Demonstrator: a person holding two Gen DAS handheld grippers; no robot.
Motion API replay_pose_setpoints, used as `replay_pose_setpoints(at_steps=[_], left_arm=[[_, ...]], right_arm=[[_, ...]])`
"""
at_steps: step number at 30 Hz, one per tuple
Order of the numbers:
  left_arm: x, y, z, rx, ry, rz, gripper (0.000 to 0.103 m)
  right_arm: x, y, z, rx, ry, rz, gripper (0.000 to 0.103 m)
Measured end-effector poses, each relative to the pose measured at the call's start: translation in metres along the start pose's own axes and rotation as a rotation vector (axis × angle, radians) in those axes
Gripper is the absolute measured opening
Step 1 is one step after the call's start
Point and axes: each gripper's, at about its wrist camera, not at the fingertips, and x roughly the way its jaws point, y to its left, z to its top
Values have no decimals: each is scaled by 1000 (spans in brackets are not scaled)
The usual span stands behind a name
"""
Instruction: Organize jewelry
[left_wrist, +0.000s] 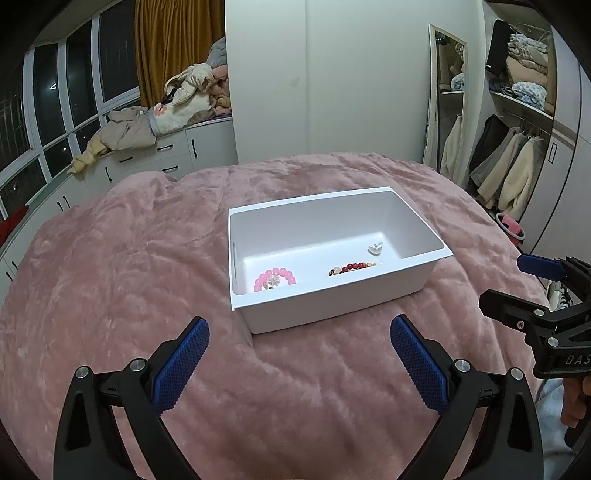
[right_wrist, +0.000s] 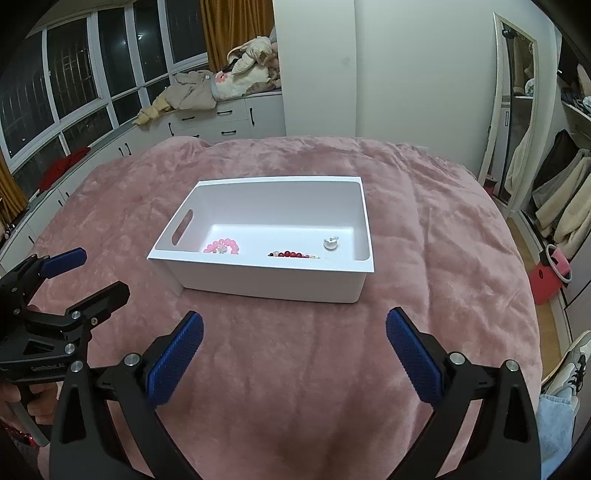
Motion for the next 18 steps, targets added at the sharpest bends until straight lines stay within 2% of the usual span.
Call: replay_pose_setpoints(at_steps=[18], left_arm=[[3,-3,-5,18,8,7,99]], right_arm=[[5,-10,-3,22,3,3,98]])
